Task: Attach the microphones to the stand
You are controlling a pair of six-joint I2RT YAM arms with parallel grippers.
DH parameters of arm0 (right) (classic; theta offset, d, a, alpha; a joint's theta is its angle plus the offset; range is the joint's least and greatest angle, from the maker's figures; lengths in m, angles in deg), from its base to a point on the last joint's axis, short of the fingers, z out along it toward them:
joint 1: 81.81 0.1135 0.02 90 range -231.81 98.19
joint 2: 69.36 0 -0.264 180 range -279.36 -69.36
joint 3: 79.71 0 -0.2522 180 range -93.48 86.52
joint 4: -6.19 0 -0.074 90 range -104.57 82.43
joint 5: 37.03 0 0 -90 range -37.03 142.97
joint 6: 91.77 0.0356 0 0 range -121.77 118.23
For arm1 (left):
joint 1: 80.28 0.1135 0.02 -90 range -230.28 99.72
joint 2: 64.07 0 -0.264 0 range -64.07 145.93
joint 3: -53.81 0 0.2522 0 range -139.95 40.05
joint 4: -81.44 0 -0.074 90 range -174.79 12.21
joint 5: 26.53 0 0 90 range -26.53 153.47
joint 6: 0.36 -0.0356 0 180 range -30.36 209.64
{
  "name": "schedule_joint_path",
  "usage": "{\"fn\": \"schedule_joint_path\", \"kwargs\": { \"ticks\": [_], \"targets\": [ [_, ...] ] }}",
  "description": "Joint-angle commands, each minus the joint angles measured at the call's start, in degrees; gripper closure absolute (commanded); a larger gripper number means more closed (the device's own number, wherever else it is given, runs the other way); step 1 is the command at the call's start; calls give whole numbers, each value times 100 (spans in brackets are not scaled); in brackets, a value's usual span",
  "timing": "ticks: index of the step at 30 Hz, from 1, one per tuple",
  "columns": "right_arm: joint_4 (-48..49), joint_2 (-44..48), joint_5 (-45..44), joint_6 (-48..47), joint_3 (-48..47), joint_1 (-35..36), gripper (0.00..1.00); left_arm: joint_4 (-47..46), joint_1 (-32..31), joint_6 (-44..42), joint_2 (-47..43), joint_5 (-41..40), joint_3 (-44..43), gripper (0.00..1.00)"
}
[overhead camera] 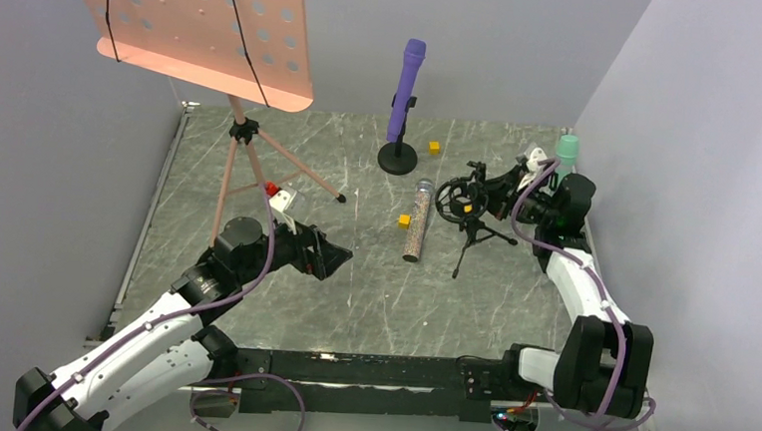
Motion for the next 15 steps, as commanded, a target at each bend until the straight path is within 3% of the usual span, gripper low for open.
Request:
{"fn": "schedule_joint_path", "kwargs": {
  "ticks": [1,7,15],
  "targets": [
    [-1567,413,366,-802,-48,14,100,-9,20,10,-56,-25,-63,1],
    [-2706,745,634,-1563,-13,72,100,-304,24,81,-20,-3,119,1],
    [-2415,853,749,-1326,213,211,100,-517,51,319,199,104,290,1]
  ]
}}
